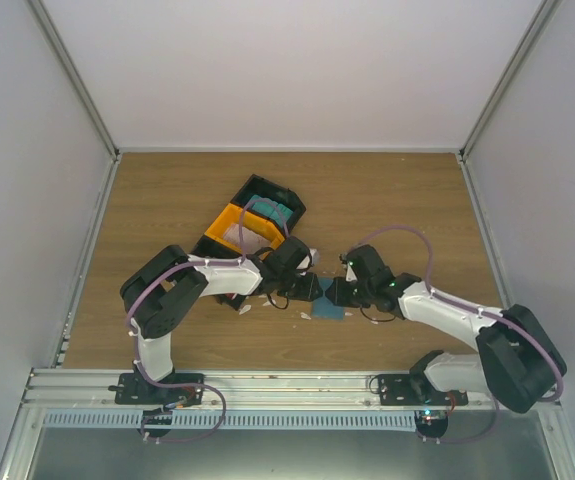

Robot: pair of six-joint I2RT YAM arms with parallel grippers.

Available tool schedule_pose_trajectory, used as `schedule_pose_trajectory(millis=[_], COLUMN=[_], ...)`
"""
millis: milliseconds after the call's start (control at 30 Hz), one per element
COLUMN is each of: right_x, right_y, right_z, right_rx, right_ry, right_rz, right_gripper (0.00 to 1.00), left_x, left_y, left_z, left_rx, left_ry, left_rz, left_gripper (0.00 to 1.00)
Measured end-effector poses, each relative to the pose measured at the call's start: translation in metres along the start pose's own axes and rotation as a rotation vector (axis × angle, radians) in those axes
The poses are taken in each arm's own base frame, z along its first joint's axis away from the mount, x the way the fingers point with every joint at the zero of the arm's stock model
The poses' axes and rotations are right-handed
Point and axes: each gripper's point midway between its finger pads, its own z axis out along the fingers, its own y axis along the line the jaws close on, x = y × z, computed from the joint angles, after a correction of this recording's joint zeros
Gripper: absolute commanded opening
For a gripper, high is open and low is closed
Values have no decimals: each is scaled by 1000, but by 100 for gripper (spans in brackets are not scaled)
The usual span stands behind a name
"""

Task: Put the credit cards into the card holder
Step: Close the card holder at the center of the board.

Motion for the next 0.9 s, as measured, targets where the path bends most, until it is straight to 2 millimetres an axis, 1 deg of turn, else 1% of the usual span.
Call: schedule_pose_trajectory(millis=[167, 267, 500, 700, 900], right_x=[-3, -2, 9, 5, 4], right_y=[-3, -7, -21, -19, -18], right_z=[-11, -13, -4, -1, -2], right_rx=[29, 52, 117, 118, 115], right_ry=[-19, -15, 45, 53, 48], right_rz=[2, 5, 4, -11, -22], right_gripper=[16, 16, 15, 15, 15], left_x=[0, 0, 1, 1, 2], left_y=[-1, -1, -1, -1, -1], left_z=[0, 0, 0, 1, 1], left_rx=[3, 4, 5, 8, 11], left_ry=[2, 2, 4, 8, 10], left_rz=[4, 7, 7, 7, 7], left_gripper=[26, 26, 26, 26, 26])
